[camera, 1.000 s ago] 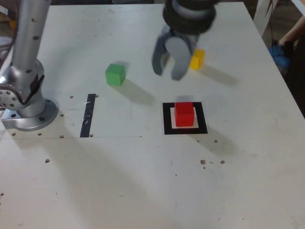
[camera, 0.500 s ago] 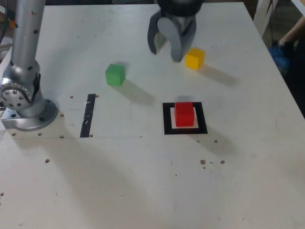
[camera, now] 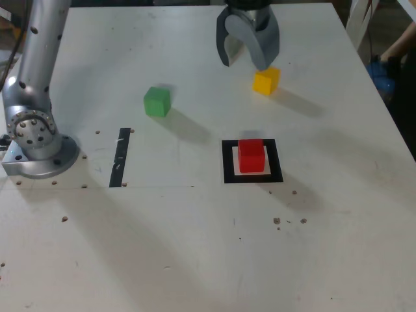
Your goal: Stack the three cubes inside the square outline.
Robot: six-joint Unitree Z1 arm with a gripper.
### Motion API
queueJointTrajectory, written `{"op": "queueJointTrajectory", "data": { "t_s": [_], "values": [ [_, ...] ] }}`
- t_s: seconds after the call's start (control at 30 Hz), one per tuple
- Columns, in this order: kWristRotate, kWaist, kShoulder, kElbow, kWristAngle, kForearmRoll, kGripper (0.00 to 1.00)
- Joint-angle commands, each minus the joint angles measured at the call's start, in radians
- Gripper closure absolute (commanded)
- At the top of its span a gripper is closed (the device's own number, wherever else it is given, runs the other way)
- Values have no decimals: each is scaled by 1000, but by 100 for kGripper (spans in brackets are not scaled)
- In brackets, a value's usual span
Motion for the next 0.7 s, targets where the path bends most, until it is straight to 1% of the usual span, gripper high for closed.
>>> {"op": "queueJointTrajectory", "data": {
  "t_s": [0.0, 0.23, 0.47, 0.67],
  "values": [
    [2, -2, 14, -6, -2, -4, 1],
    [-3, -4, 67, -34, 1, -7, 3],
    [-48, -9, 125, -78, 36, 0, 6],
    [-52, -21, 171, -110, 50, 17, 11]
  ]
}}
